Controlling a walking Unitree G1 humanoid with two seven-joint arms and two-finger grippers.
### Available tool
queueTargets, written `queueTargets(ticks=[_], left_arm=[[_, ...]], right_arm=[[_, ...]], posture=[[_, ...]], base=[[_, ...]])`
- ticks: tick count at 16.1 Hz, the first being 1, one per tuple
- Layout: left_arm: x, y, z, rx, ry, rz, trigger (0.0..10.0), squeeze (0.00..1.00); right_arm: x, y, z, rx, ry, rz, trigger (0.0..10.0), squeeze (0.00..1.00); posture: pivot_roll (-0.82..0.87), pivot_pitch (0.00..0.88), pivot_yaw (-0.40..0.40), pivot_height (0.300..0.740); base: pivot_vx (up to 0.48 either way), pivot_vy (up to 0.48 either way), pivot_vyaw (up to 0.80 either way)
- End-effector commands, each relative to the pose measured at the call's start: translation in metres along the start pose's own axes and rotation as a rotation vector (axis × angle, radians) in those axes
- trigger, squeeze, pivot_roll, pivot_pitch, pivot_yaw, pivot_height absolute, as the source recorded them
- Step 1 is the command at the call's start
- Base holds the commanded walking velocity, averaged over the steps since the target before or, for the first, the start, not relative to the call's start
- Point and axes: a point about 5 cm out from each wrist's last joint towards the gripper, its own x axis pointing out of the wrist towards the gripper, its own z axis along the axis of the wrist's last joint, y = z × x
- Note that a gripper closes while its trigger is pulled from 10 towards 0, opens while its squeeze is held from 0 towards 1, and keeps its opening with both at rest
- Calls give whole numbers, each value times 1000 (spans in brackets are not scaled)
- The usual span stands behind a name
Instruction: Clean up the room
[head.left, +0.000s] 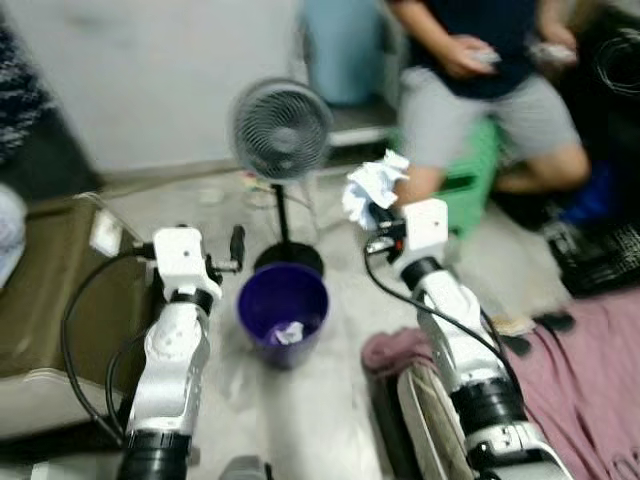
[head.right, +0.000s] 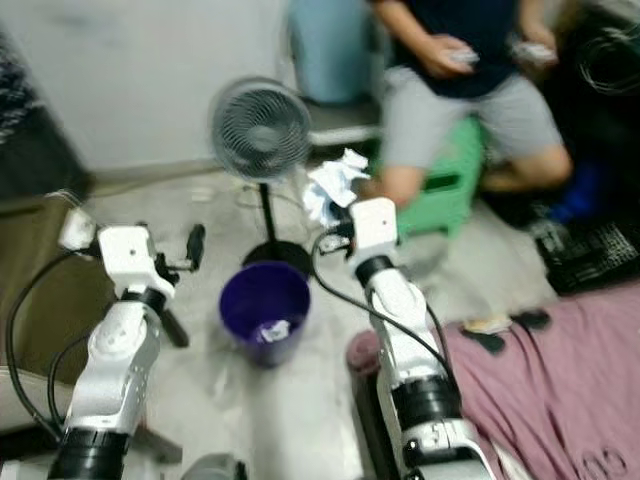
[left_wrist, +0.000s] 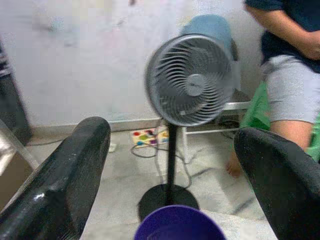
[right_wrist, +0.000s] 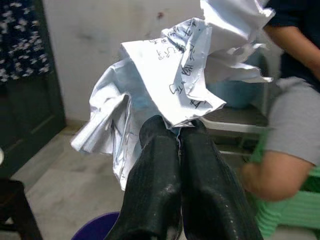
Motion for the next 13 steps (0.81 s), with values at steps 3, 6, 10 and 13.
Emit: queueTargets(ticks=[3,6,10,13], left_arm=[[1,5,-2,-19,15,11,10000,0],[0,4,-2,-24,11,9,10000,0],[-10,19,-2,-47,4,31,10000,0],[-25,32,-8,-33,15,55,10000,0]], right_arm=[[2,4,3,2,-10,8,10000,0],[2,4,3,1,-8,9,10000,0],[-3,-11,5,-4,-14,-73,10000,0],[-22,-38,6,1,13,-186,10000,0]], posture=[[-109,0,-6,740],[-108,0,-8,740],[-111,0,-2,740],[-111,0,-5,740]], base=[[0,0,800],[0,0,800],[0,0,400],[0,0,0]])
